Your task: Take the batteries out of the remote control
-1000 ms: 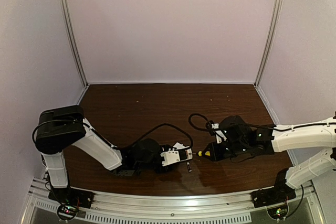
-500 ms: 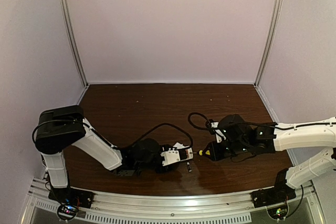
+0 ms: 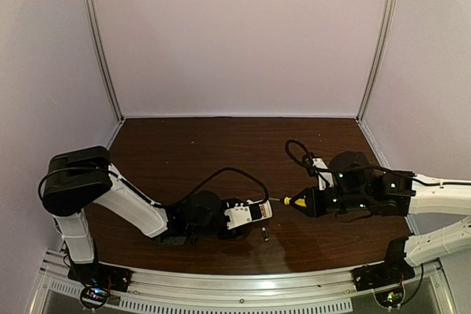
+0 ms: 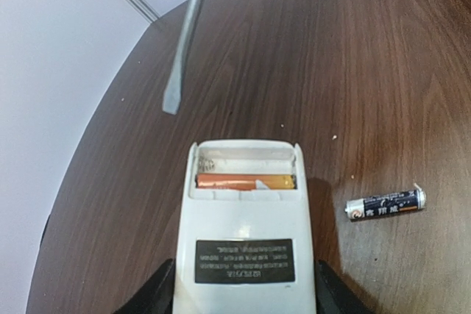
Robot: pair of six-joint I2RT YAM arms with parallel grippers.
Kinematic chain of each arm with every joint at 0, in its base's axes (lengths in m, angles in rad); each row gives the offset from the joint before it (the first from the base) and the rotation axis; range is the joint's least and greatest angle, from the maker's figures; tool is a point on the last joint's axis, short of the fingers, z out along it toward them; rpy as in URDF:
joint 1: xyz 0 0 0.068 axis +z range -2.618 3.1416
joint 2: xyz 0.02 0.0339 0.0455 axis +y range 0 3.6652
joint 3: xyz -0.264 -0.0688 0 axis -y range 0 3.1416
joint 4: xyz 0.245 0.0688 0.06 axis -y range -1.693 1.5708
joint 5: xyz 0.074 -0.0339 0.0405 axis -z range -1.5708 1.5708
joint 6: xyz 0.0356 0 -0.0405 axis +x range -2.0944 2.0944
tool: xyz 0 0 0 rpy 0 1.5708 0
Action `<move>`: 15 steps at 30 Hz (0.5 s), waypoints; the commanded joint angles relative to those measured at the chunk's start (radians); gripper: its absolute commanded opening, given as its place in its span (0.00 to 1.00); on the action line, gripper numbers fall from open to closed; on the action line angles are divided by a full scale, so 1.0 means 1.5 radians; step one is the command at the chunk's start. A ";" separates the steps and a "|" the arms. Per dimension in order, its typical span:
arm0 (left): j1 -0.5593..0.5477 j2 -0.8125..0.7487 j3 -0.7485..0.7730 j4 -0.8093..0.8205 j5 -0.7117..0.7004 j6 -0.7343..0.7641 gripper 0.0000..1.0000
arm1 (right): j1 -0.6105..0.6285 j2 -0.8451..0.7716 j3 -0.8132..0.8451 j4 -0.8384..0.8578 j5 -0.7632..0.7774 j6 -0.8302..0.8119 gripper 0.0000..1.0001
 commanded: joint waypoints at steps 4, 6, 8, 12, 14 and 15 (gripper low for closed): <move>-0.004 -0.044 -0.027 0.076 -0.016 -0.019 0.00 | 0.003 -0.041 -0.017 0.011 0.012 0.001 0.00; -0.004 -0.049 -0.031 0.088 -0.027 -0.023 0.00 | 0.003 -0.049 -0.015 0.009 0.008 0.003 0.00; -0.004 -0.052 -0.037 0.102 -0.036 -0.030 0.00 | 0.003 -0.054 -0.013 0.003 0.007 0.004 0.00; -0.004 -0.061 -0.051 0.128 -0.039 -0.041 0.00 | 0.003 -0.065 -0.020 -0.001 0.011 0.007 0.00; -0.004 -0.070 -0.065 0.151 -0.044 -0.047 0.00 | 0.003 -0.071 -0.028 0.007 0.013 0.011 0.00; -0.004 -0.076 -0.073 0.161 -0.045 -0.051 0.00 | 0.004 -0.073 -0.029 0.010 0.015 0.013 0.00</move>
